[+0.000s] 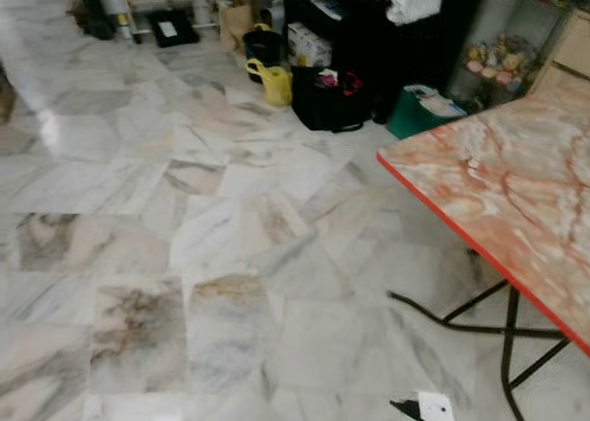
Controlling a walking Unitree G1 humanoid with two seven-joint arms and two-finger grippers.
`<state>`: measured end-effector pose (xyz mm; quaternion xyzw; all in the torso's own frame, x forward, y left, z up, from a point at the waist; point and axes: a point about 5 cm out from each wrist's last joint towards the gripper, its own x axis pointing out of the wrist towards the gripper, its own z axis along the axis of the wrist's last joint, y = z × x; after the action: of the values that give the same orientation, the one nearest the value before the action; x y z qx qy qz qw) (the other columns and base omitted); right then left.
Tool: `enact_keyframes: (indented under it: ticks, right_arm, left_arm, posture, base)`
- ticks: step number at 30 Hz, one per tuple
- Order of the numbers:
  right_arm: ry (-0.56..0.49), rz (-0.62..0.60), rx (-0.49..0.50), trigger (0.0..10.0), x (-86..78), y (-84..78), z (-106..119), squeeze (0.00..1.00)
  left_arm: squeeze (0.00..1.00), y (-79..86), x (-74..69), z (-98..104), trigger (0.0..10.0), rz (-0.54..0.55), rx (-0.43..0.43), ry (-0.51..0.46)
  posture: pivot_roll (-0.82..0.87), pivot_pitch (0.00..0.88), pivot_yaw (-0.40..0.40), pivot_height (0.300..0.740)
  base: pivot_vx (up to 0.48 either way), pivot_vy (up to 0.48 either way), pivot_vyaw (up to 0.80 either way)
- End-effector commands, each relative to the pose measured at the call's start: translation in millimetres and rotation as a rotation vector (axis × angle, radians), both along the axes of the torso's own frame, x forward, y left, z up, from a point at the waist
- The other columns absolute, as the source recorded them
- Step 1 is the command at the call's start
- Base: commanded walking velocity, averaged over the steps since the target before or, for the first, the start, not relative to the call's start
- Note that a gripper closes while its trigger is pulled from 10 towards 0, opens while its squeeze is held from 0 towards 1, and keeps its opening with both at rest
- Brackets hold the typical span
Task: Hang hanger
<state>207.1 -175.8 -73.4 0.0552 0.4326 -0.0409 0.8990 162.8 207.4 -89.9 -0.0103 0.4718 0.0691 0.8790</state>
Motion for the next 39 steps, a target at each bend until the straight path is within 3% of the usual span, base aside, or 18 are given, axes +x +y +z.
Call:
enact_keyframes:
  ticks: [1,6,11,20,22,27,29,39]
  right_arm:
    - [0.042,0.002,0.053,10.0,-8.4,-30.2,-0.3,0.0]
    - [0.04,-0.01,0.051,10.0,-11.8,-29.1,-2.2,0.0]
    - [0.046,-0.008,0.068,10.0,-9.4,-15.1,-3.5,0.0]
    - [0.06,0.013,0.097,10.0,-7.1,8.0,-5.1,0.0]
    - [0.044,0.038,0.107,10.0,-3.8,12.0,-3.4,0.0]
    - [0.034,-0.002,0.103,10.0,-2.5,7.7,-2.5,0.0]
    - [0.018,-0.135,0.115,10.0,-2.6,-2.4,-1.8,0.0]
    - [0.017,-0.101,0.067,10.0,2.3,-19.9,3.0,0.0]
  left_arm:
    - [0.0,23.6,-43.0,-10.0,10.0,0.134,-0.006,0.057]
    - [0.0,34.0,-41.0,-6.7,10.0,0.075,0.025,0.06]
    - [0.0,55.5,-15.5,8.7,10.0,0.089,0.066,-0.019]
    - [0.0,56.9,-9.3,11.3,10.0,0.075,0.068,-0.021]
    - [0.0,57.4,-7.8,11.9,10.0,0.088,0.066,-0.022]
    - [0.0,54.3,-10.8,9.5,10.0,0.091,0.057,-0.006]
    - [0.0,52.1,-18.5,5.6,10.0,0.084,0.054,0.022]
    - [0.0,50.0,-21.1,4.1,10.0,0.129,0.027,0.008]
  posture:
    - [0.12,0.049,-0.07,0.74]
    - [0.13,0.044,-0.043,0.74]
    - [0.13,0.052,-0.059,0.74]
    - [0.13,0.046,-0.074,0.74]
    - [0.14,0.035,-0.044,0.74]
    - [0.12,0.03,-0.011,0.74]
    - [0.12,0.034,-0.019,0.74]
    - [0.1,0.032,-0.079,0.74]
  base:
    - [0.0,0.0,-0.8]
    - [0.0,0.0,-0.8]
    - [0.0,0.0,-0.8]
    - [0.0,0.0,-0.8]
    - [0.0,0.0,-0.8]
    - [0.0,0.0,-0.8]
    - [0.0,0.0,-0.8]
    - [0.0,0.0,-0.8]
